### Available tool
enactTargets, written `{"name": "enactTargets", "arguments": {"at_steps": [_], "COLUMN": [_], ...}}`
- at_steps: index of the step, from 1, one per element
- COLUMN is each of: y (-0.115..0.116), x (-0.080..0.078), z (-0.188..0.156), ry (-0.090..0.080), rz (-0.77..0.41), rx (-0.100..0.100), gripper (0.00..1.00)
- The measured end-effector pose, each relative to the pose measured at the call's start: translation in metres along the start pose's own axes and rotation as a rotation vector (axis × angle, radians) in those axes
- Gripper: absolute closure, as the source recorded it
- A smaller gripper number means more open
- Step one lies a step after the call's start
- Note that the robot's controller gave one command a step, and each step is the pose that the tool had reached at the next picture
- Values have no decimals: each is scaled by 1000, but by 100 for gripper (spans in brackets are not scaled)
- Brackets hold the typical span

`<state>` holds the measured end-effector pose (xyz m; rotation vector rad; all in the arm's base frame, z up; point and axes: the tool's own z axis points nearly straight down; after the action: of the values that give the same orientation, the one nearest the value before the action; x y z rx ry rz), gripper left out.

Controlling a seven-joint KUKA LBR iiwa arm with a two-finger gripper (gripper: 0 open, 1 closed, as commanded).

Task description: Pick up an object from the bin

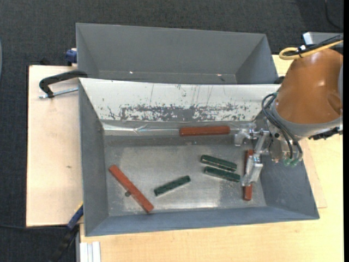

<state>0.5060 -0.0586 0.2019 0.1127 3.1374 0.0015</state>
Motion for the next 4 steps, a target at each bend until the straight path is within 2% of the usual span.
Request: {"name": "enactTargets", "arguments": {"at_steps": [1,2,3,4], "y": [-11,10,5,41], "x": [-22,-4,-51,-20], "z": [32,103,124,127], "ry": [-11,-3,2,-13], "rz": [52,133,145,306], "rx": [0,0,-1,0], "gripper": [0,0,0,100]}}
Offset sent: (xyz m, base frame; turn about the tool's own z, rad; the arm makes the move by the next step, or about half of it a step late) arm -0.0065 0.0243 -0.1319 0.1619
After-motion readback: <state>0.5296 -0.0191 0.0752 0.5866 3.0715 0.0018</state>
